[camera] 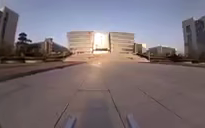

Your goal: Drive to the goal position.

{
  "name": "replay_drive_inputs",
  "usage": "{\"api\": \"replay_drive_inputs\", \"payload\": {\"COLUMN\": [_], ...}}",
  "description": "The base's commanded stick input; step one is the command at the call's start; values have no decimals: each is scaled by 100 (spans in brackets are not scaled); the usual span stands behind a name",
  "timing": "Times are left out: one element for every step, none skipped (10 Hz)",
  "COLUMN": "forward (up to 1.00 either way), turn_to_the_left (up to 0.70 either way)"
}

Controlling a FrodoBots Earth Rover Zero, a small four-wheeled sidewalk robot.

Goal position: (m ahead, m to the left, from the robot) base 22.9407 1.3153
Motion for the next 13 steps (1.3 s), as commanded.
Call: {"api": "replay_drive_inputs", "payload": {"forward": [70,70,70,70,70,70,70,70,70,70,70,70,70], "turn_to_the_left": [14,14,14,14,13,8,8,8,8,8,8,1,0]}}
